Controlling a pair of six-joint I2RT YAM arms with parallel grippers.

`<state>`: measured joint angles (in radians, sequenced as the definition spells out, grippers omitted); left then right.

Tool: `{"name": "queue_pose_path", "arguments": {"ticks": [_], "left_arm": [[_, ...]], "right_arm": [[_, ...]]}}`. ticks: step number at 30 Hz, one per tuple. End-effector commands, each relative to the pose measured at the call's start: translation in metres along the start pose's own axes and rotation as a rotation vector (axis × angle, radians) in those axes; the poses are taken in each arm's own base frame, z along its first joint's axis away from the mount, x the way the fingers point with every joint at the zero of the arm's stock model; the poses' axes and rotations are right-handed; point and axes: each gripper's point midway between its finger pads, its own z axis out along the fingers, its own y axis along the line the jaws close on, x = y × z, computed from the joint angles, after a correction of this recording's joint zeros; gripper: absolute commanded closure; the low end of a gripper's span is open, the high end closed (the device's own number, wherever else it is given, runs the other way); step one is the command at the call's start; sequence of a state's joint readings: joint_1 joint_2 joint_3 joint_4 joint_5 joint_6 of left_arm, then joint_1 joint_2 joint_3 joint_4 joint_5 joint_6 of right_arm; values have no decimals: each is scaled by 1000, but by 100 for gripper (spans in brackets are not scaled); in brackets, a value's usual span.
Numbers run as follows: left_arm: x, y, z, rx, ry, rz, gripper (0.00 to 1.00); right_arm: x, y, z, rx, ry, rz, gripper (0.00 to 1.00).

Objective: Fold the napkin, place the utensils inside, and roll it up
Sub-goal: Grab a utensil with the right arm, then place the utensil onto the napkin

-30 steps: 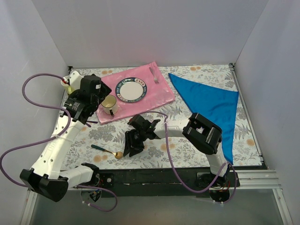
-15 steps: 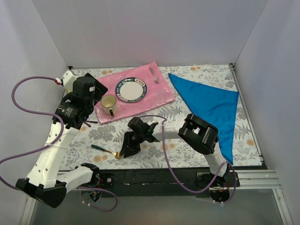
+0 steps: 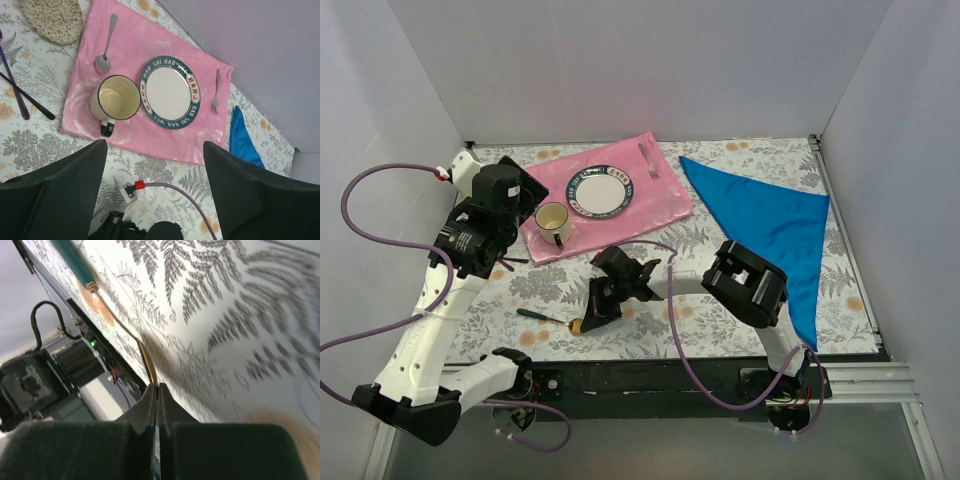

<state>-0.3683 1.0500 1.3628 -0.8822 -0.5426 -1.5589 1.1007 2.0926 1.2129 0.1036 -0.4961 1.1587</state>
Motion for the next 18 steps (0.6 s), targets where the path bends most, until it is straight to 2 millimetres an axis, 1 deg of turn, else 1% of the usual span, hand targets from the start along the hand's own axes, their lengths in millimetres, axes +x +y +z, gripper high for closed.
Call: {"name": "queue_pose_path", "arguments": {"ticks": [1, 2, 3, 4, 5, 6, 7, 8, 9, 10, 11, 12, 13, 14, 15, 16, 17, 18], "left_arm": [[-22, -6, -9, 26, -69, -20, 24], [-24, -8, -9, 36, -75, -24, 24], [-23, -11, -9, 46, -71, -24, 25], [-23, -11, -7, 51, -73, -12, 25], [-23, -16, -5, 68, -77, -10, 25], [-23, -19, -4, 78, -75, -4, 23], [-20, -24, -3, 103, -59, 11, 22], [-20, -31, -1, 128, -61, 30, 20], [-18, -35, -1, 152, -50, 42, 15], [-11, -46, -1, 210, -22, 56, 14], [-7, -50, 0, 238, -7, 88, 14], [-1, -56, 0, 273, 16, 101, 12], [9, -64, 1, 326, 53, 111, 11], [20, -70, 3, 357, 91, 127, 11], [29, -75, 4, 393, 123, 148, 11], [36, -84, 4, 436, 148, 156, 11], [55, -91, 1, 496, 232, 173, 11], [68, -93, 8, 498, 279, 180, 12]], "right_arm": [[-22, 37, -70, -86, -149, -198, 99], [-21, 23, -79, -70, -165, -194, 99], [-30, 14, -95, -53, -199, -164, 99], [-34, 22, -118, -73, -253, -166, 99], [-28, -4, -125, -51, -253, -114, 99], [-45, -16, -146, -60, -312, -38, 99], [-47, -14, -169, -85, -365, -31, 99], [-48, -33, -180, -73, -392, 3, 99], [-66, -46, -206, -68, -478, 30, 99], [-69, -49, -229, -59, -540, 40, 99], [-72, -57, -242, -48, -571, 61, 99], [-83, -79, -266, -33, -635, 125, 99], [-81, -86, -283, -29, -661, 142, 99], [-84, -95, -296, -34, -698, 164, 99], [-95, -116, -321, -30, -776, 217, 99], [-95, -126, -336, -10, -811, 211, 99], [-94, -141, -346, 18, -828, 242, 99], [-98, -164, -367, 42, -886, 297, 99]]}}
